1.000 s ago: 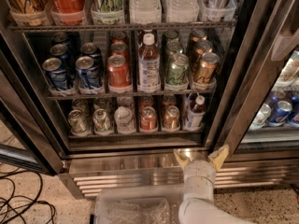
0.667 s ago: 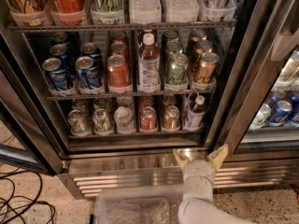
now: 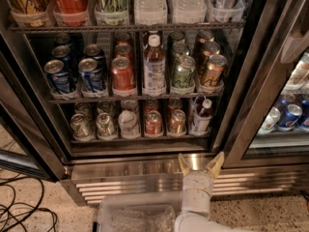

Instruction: Pick blue plastic bottle from bottom shelf of fridge

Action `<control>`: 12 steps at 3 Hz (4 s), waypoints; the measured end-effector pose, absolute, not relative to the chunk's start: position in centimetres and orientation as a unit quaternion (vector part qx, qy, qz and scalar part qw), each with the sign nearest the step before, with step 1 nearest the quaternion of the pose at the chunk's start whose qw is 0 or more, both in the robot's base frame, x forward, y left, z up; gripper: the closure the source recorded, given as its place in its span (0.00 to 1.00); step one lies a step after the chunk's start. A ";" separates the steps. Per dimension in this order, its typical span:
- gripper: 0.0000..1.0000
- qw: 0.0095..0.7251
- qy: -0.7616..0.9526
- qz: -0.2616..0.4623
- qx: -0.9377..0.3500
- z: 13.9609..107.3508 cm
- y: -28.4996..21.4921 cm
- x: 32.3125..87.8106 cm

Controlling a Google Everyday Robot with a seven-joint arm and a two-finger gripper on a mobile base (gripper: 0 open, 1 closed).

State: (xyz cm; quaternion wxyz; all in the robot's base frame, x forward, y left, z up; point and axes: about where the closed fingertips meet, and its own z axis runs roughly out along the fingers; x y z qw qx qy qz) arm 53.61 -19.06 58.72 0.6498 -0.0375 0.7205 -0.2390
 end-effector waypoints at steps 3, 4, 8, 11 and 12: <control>0.46 0.750 0.619 -0.232 0.002 59.1 -17.5 53.8; 0.37 0.766 0.611 -0.200 0.022 60.9 -18.7 54.4; 0.46 0.706 0.703 -0.073 0.030 60.0 -18.6 57.0; 0.44 0.721 0.683 -0.117 -0.006 58.6 -18.0 59.2; 0.45 0.725 0.679 -0.118 -0.017 58.4 -17.4 59.5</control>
Offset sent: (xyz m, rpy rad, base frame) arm -0.0065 0.0220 -0.0040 -0.0412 -0.3898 -0.0347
